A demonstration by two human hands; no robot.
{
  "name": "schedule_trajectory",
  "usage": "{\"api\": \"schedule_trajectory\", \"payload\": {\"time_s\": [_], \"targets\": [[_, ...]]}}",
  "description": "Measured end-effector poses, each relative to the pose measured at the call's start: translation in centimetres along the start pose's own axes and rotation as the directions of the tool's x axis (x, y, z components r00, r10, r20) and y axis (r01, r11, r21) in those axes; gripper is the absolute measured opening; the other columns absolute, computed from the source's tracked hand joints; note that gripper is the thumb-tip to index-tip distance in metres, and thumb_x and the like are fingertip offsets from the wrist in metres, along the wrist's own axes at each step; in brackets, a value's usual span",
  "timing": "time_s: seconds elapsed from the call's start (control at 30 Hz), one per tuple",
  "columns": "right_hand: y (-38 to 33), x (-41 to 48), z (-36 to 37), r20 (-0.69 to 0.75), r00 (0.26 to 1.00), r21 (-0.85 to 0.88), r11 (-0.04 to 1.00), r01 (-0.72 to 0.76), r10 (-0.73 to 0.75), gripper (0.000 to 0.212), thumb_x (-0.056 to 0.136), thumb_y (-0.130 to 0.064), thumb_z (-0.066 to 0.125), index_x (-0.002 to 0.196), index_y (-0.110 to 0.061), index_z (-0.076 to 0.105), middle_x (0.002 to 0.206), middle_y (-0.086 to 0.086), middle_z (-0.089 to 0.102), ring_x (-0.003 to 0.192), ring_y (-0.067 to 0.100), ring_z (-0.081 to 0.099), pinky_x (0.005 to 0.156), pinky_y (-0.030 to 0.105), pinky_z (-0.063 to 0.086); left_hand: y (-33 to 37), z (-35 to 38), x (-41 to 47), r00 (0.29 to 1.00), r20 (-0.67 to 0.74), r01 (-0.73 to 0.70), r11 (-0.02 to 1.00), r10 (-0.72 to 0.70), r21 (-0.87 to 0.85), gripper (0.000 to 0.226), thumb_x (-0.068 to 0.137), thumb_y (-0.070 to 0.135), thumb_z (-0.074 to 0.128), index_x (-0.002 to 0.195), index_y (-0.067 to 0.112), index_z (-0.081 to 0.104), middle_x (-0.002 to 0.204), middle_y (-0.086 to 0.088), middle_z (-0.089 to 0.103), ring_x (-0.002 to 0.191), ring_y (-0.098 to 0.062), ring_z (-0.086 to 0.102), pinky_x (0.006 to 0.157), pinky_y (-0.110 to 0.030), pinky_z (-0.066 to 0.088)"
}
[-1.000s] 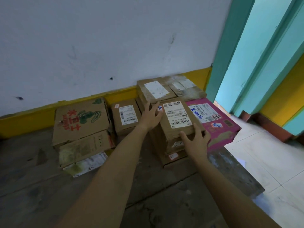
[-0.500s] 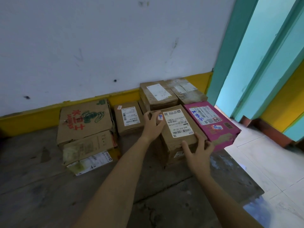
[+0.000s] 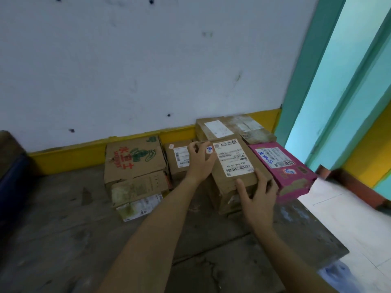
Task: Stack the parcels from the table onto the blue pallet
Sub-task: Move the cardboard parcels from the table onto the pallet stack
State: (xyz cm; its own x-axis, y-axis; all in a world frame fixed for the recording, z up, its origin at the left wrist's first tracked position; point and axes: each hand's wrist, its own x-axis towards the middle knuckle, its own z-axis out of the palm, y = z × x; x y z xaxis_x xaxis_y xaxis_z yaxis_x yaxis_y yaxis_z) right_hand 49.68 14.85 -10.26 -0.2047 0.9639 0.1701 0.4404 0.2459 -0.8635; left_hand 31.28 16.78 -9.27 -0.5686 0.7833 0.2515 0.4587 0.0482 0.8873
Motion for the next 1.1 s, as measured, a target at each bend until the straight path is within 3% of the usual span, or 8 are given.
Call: {"api": "schedule_trajectory", "payload": {"time_s": [0.07,0.17,0.3,0.4,0.63,0.83,0.93,1.1], "targets": [[-2.7,-1.5,0.8,-0.004,0.998,-0.011,0.998,0.058,-0.058,0.073,0.075,-0.067,0.043,0.139,-0.034,0.028,0.15,0.004,0.015,0.137,0.03,0.022,0.108,0.05,0.03,0.8,-3.5,-0.8,0.998,-0.062,-0.022,1.0,0.023,0.01,0.034,0.094,0.021,0.051,0.126,0.013,0.049,0.135,-0.008,0.021,0.115,-0.013,0.032,0.092,-0.008,0.034],[-7.0,-4.8,3.0,-0.009,0.987,0.002,0.987,0.16,-0.16,0.066,0.082,-0.056,0.051,0.139,-0.027,0.033,0.148,0.009,0.018,0.136,0.029,0.024,0.108,0.044,0.029,1.5,-10.1,-2.9,0.994,-0.106,-0.013,0.999,0.018,0.046,0.037,0.095,0.023,0.05,0.13,0.014,0.047,0.139,-0.008,0.019,0.123,-0.02,0.033,0.097,-0.02,0.038],[-13.1,-10.9,7.9,0.043,0.977,0.053,0.977,0.206,-0.208,0.067,0.084,-0.053,0.053,0.141,-0.026,0.032,0.149,0.009,0.016,0.136,0.028,0.022,0.106,0.041,0.03,1.4,-21.1,-6.8,0.984,-0.174,-0.007,0.996,0.023,0.09,0.036,0.094,0.021,0.051,0.129,0.012,0.048,0.139,-0.01,0.018,0.116,-0.018,0.038,0.083,0.001,0.031],[-17.3,-17.2,12.0,0.05,0.973,0.073,0.972,0.222,-0.226,0.066,0.084,-0.054,0.053,0.14,-0.026,0.033,0.148,0.01,0.019,0.134,0.028,0.024,0.104,0.041,0.032,0.1,-29.4,-10.8,0.978,-0.208,0.02,0.995,0.001,0.102,0.035,0.094,0.02,0.053,0.127,0.012,0.048,0.136,-0.01,0.02,0.119,-0.022,0.04,0.094,-0.018,0.039],[-23.7,-32.4,20.5,0.147,0.963,0.136,0.969,0.207,-0.226,0.066,0.085,-0.055,0.052,0.14,-0.026,0.031,0.147,0.01,0.021,0.132,0.028,0.026,0.1,0.039,0.033,-4.5,-45.2,-21.4,0.965,-0.247,0.136,0.976,-0.091,0.171,0.04,0.094,0.025,0.053,0.13,0.012,0.046,0.139,-0.01,0.018,0.128,-0.025,0.033,0.107,-0.035,0.037],[-27.8,-39.7,24.8,0.261,0.947,0.171,0.975,0.144,-0.185,0.065,0.087,-0.058,0.045,0.142,-0.029,0.025,0.148,0.008,0.018,0.132,0.027,0.028,0.104,0.041,0.036,-7.0,-53.5,-25.4,0.947,-0.204,0.29,0.933,-0.248,0.214,0.048,0.093,0.028,0.052,0.138,0.018,0.039,0.149,-0.007,0.008,0.136,-0.028,0.023,0.098,-0.029,0.033],[-28.8,-41.9,27.0,0.353,0.917,0.142,0.98,0.142,-0.184,0.064,0.089,-0.057,0.042,0.143,-0.029,0.022,0.148,0.009,0.015,0.133,0.027,0.024,0.106,0.04,0.035,-8.8,-56.3,-27.1,0.915,-0.146,0.401,0.881,-0.375,0.25,0.057,0.092,0.028,0.054,0.144,0.022,0.032,0.155,-0.006,-0.003,0.142,-0.029,0.013,0.105,-0.037,0.029],[-30.1,-44.3,30.2,0.452,0.873,0.034,0.982,0.188,-0.183,0.061,0.092,-0.056,0.036,0.144,-0.031,0.016,0.149,0.012,0.01,0.135,0.029,0.019,0.104,0.038,0.034,-10.5,-58.1,-28.6,0.912,-0.11,0.411,0.881,-0.396,0.233,0.062,0.091,0.026,0.056,0.145,0.019,0.029,0.148,-0.011,0.028,0.129,-0.025,0.039,0.105,-0.038,0.038]]}}
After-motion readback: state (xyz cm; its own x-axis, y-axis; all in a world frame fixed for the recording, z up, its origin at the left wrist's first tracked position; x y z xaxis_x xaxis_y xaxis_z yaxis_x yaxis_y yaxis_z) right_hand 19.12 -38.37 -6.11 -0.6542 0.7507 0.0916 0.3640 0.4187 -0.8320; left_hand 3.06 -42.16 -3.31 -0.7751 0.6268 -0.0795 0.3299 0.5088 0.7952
